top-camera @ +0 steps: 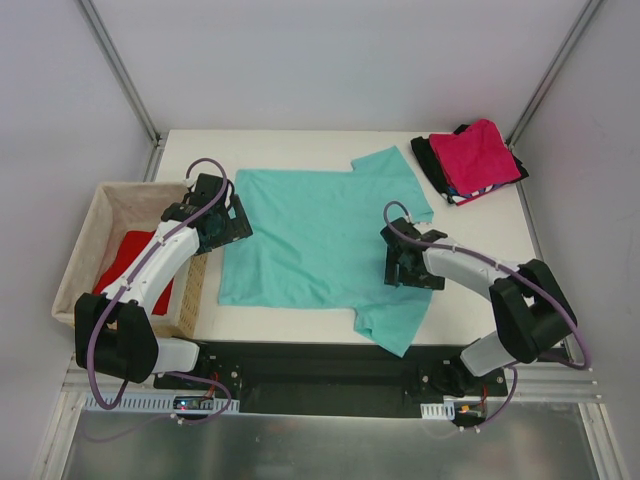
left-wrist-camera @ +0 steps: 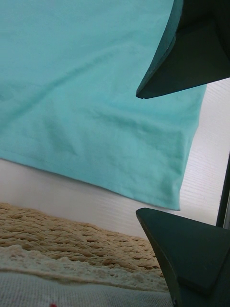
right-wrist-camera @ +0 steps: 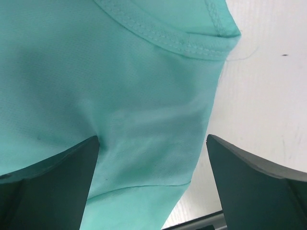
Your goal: Fold and stack the t-shirts
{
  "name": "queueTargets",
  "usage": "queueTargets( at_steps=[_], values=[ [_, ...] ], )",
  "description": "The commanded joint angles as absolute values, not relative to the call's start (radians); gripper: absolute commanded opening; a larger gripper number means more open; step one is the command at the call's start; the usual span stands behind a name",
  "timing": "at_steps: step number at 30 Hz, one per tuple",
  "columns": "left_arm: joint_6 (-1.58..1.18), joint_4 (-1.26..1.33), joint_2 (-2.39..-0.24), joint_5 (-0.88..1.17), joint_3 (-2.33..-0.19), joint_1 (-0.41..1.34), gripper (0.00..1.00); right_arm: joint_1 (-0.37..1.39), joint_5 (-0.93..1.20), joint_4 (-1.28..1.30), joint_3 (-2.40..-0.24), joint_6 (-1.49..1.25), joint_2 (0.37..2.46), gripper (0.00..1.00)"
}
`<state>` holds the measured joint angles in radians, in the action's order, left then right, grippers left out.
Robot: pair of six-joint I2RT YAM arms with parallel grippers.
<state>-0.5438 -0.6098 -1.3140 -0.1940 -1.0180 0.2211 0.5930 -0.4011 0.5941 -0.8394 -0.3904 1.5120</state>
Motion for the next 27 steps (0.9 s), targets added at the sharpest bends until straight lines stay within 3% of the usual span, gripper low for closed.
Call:
queueTargets(
  at_steps=[1, 15, 21, 27],
  values=[
    [-0.563, -0.653, -1.282, -0.227, -1.005, 0.212, 0.99, 0.552, -0.46, 0.676, -0.845, -0.368, 1.477, 0.99],
    [-0.542, -0.652, -1.295, -0.183, -1.026, 0.212, 0.99, 0.492, -0.446, 0.707, -0.876, -0.327, 1.416, 0.99],
    [-0.497, -0.65, -1.362, -0.06, -1.196, 0.227, 0.99, 0.488, -0.488, 0.715, -1.073, -0.216, 1.39, 0.98],
    [-0.474, -0.652, -1.572, -0.006, -1.396, 0.25, 0.99, 0.436, -0.437, 0.692, -1.308, -0.137, 1.546, 0.98]
  ],
)
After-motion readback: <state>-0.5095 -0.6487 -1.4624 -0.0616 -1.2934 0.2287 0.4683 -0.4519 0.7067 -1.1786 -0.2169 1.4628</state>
